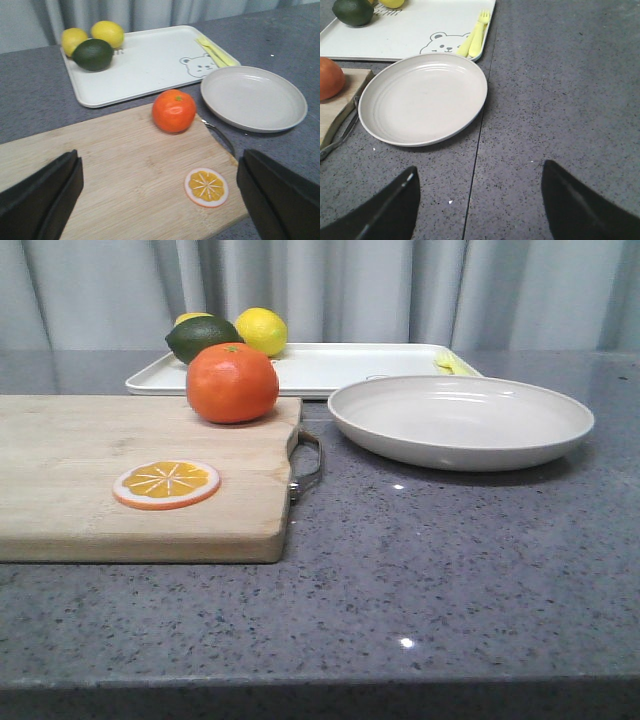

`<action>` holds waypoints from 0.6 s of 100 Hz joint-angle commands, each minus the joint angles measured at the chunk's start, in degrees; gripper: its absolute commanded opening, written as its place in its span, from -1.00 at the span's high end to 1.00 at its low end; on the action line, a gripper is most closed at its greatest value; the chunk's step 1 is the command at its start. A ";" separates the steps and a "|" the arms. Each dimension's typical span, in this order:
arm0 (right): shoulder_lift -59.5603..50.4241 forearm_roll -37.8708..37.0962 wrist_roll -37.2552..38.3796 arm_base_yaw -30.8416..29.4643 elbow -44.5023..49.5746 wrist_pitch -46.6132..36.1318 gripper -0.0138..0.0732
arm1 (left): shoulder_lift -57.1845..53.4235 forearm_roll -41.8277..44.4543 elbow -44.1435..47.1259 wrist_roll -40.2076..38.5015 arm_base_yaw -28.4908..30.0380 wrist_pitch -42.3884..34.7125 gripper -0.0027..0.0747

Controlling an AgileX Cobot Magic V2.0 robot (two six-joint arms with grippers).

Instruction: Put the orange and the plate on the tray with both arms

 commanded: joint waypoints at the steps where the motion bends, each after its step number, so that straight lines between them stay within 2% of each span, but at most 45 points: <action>1: 0.94 0.38 0.09 -0.35 -1.98 -3.81 -0.52 | 5.34 -10.69 -1.80 10.01 0.15 -4.05 -0.58; 12: 0.94 0.38 0.09 -0.35 -1.98 -3.81 -0.52 | 12.48 -16.76 -2.33 17.49 0.15 -4.88 -0.58; 36: 0.94 0.38 0.09 -0.35 -1.98 -3.81 -0.52 | 27.56 -21.54 -7.94 30.95 -0.13 -4.88 -0.58; 50: 0.94 0.33 0.09 -0.35 -1.98 -3.78 -0.52 | 35.19 -22.07 -12.22 36.95 -3.81 -6.04 -0.58; 60: 0.94 0.33 0.09 -0.35 -1.98 -3.78 -0.52 | 39.13 -21.81 -14.88 38.52 -6.61 -7.59 -0.58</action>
